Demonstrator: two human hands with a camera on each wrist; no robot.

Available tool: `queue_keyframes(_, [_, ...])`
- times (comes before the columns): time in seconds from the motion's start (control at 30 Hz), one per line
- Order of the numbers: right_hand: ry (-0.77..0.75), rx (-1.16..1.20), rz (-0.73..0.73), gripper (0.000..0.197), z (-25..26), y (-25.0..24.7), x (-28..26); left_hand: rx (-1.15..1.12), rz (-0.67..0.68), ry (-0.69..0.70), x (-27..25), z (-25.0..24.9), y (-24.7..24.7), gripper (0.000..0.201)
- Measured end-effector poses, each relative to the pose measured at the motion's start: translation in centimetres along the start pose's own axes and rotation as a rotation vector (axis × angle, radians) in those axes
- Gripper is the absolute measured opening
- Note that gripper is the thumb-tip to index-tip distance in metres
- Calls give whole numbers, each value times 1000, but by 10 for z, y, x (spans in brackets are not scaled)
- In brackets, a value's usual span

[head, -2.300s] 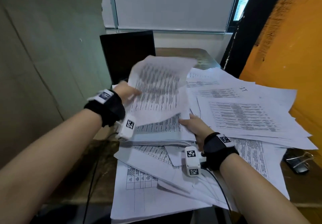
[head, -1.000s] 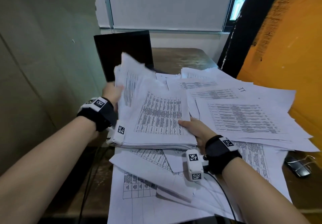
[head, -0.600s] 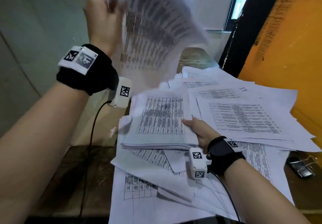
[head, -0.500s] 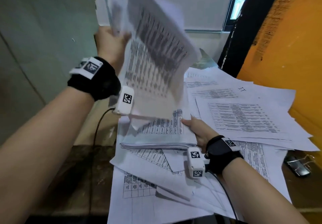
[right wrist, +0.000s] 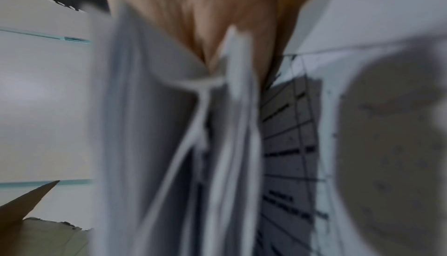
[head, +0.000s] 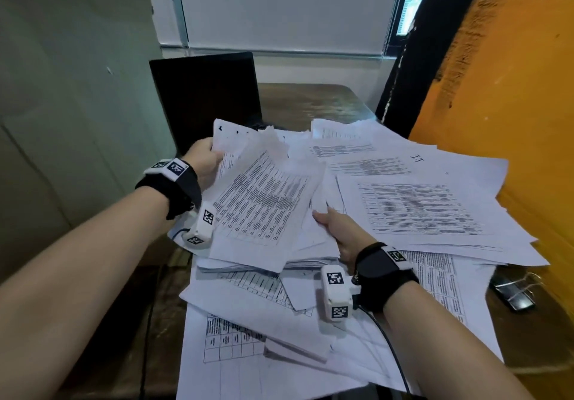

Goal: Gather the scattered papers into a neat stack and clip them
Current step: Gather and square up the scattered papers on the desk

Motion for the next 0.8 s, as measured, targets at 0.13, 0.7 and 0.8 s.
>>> queue_keyframes(0.13, [7, -30, 2, 55, 0, 1, 3, -13, 47, 43, -6, -11, 13, 30])
queue_keyframes(0.7, [-32, -65, 38, 45, -4, 5, 2, 899, 193, -41, -2, 11, 23, 33])
queue_keyframes(0.8, [-22, -55, 23, 47, -2, 6, -3, 714, 98, -10, -1, 21, 21, 40])
Point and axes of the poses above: each hand's wrist, its own x-axis towards the middle knuckle, its own y-axis out of the palm, z = x × y, the point moved 2 cm from there along x, towards the middle knuckle, and after that the axes turned 8 degrees about x, right-handed, at the moved point
